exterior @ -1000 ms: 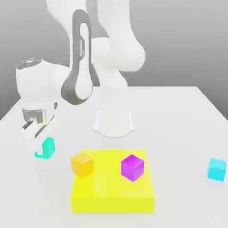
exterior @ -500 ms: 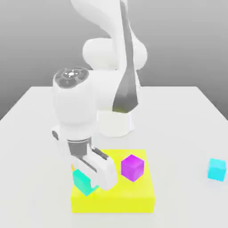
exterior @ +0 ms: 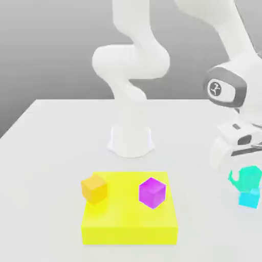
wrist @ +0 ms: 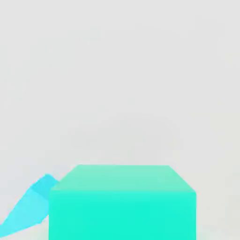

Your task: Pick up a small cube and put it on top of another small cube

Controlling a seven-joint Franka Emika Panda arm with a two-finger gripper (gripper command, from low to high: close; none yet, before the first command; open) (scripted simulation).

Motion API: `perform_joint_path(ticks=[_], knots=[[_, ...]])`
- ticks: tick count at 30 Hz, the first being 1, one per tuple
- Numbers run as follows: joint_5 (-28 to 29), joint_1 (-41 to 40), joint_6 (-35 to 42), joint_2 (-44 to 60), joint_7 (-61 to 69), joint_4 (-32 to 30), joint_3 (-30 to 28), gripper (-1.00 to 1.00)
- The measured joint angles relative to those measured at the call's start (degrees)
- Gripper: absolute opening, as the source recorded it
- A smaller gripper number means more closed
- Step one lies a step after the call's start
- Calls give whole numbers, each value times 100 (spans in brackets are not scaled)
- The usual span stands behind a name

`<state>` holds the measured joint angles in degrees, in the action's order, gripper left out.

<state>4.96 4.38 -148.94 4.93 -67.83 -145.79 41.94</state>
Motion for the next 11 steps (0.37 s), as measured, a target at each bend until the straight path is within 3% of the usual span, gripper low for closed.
perform_joint_path(ticks=[3, 7, 8, 11], knots=[[510, 209, -288, 241, -363, -66, -104, -100], [1488, 680, -742, 896, -1068, -6, -734, -100], [1729, 823, -859, 1064, -1242, 12, -921, 100], [1729, 823, -859, 1064, -1242, 12, -921, 100]])
